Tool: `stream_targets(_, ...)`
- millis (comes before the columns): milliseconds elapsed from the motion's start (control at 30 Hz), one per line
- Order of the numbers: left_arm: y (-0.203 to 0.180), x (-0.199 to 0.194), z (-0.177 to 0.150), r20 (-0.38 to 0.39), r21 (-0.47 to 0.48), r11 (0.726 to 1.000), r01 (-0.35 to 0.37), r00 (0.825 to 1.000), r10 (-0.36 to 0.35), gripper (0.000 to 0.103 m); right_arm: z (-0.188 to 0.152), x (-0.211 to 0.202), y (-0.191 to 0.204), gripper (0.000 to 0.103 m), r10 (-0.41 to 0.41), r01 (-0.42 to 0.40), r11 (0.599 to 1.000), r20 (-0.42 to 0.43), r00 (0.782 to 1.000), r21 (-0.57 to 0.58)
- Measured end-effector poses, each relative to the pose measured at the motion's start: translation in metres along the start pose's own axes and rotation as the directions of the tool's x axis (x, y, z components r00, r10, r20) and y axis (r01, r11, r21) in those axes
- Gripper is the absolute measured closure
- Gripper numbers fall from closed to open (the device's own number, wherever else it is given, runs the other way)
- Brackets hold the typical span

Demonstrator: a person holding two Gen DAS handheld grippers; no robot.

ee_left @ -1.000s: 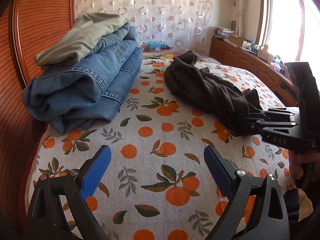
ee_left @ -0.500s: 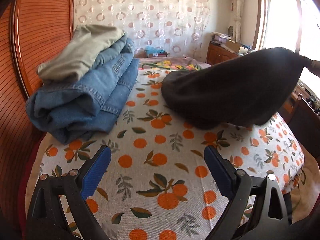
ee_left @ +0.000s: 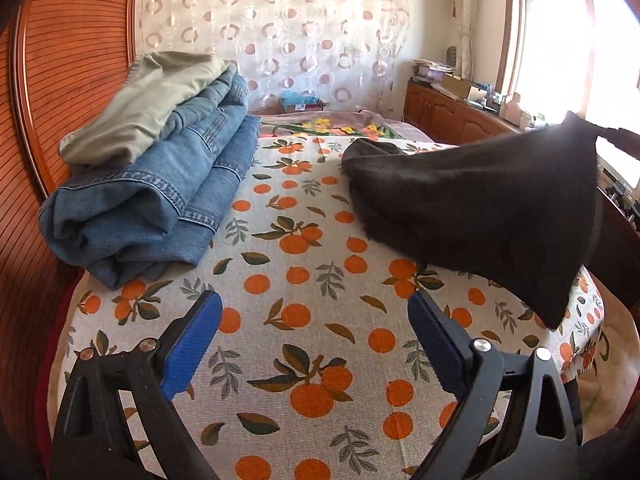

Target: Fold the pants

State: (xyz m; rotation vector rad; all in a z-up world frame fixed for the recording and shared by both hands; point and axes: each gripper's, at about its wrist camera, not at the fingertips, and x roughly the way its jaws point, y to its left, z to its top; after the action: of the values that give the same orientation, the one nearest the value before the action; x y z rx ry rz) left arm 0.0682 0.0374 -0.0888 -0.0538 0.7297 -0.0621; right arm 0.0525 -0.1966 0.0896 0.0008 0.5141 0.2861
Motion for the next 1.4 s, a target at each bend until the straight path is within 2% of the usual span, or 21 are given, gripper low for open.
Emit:
stream_targets(133,-0.002,0.004,0.000,-0.007,0.004,1.000,0.004,1.000,-0.004,0.008,-0.036,0.012,-0.013,0.087,-0.076,0.077,0.997,-0.081,0.994,0.021)
stream_targets(300,-0.005,0.004,-0.002,-0.007,0.004,1.000,0.013,1.000,-0.013,0.008,-0.064,0.009,0.014,0.059,-0.087,0.085,0.996,-0.077,0.993,-0.023)
stream_targets(500,-0.003,0.002,-0.003,-0.005,-0.003,1.000,0.019,1.000,-0.019,0.008,-0.068,0.040,0.060,0.058,0.000,-0.008,0.996,-0.098,0.995,-0.084)
stream_targets(633,0.000,0.003,-0.005,-0.005,-0.006,1.000,0.021,1.000,-0.021,0.008,-0.070,0.048,0.084,0.058,0.089,-0.106,0.986,-0.139,0.986,-0.126)
stream_targets(800,0.008,0.007,-0.008,-0.009,-0.012,1.000,0.022,1.000,-0.022,0.009,-0.071,0.084,0.100,0.058,0.164,-0.201,0.964,-0.206,0.965,-0.176)
stream_targets(967,0.017,0.006,-0.009,-0.006,-0.019,1.000,0.021,1.000,-0.021,0.009,-0.053,0.119,0.115,0.058,0.214,-0.270,0.941,-0.261,0.941,-0.203)
stream_targets(1067,0.019,0.006,-0.007,-0.003,-0.021,0.999,0.026,1.000,-0.026,0.009,-0.043,0.148,0.126,0.058,0.198,-0.279,0.932,-0.318,0.927,-0.233)
stream_targets(1133,0.018,0.005,-0.005,0.000,-0.021,0.999,0.032,0.999,-0.032,0.009,-0.044,0.159,0.123,0.058,0.158,-0.259,0.931,-0.352,0.923,-0.259)
stream_targets(1200,0.017,0.006,-0.003,0.001,-0.017,0.999,0.037,0.999,-0.037,0.009,-0.043,0.162,0.115,0.095,0.140,-0.245,0.931,-0.355,0.924,-0.271)
stream_targets(1267,0.013,0.006,-0.002,0.004,-0.008,0.999,0.042,0.999,-0.042,0.009,-0.036,0.153,0.097,0.096,0.165,-0.250,0.939,-0.330,0.930,-0.236)
stream_targets(1400,0.005,0.007,0.002,0.006,0.008,0.999,0.050,0.999,-0.051,0.009,-0.015,0.109,0.041,0.097,0.174,-0.209,0.967,-0.220,0.960,-0.144)
